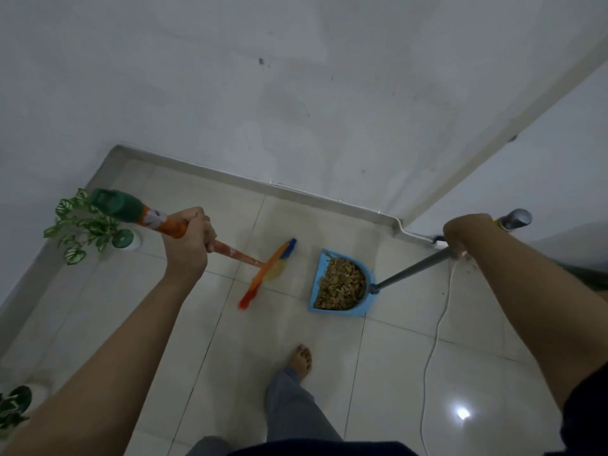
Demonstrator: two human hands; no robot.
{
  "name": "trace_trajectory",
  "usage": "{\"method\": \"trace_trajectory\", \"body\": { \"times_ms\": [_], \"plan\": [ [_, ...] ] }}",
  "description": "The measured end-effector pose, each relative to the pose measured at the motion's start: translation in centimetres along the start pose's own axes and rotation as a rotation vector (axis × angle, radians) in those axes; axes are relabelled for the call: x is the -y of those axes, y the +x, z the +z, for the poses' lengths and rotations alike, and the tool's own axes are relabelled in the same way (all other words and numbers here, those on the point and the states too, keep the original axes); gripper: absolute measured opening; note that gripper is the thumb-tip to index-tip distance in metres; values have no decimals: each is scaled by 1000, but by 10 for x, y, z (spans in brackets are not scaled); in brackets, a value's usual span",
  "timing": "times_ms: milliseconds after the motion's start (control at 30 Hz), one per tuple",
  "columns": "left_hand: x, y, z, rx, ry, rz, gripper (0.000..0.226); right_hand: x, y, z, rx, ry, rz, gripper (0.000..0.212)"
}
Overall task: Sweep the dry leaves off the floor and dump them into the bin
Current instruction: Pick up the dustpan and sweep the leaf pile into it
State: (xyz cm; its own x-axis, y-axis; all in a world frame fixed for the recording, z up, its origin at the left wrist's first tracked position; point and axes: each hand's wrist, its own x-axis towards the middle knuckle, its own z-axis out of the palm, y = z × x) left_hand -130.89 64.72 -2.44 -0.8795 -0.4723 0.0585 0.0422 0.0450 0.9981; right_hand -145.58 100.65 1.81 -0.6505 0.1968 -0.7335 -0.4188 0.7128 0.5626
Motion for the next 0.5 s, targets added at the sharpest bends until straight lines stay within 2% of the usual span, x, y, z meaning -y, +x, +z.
{"method": "trace_trajectory", "body": {
  "times_ms": [200,333,500],
  "plan": [
    [-24,-52,-59,-151,-60,-1,40,26,-46,-21,-100,6,-89,35],
    [-36,-106,-118,-393,-82,15,40,69,-91,-45,-133,-89,-117,39],
    [-51,-189,-199,-710,-55,59,39,136,-161,-67,-253,-219,-184,35]
  ]
}}
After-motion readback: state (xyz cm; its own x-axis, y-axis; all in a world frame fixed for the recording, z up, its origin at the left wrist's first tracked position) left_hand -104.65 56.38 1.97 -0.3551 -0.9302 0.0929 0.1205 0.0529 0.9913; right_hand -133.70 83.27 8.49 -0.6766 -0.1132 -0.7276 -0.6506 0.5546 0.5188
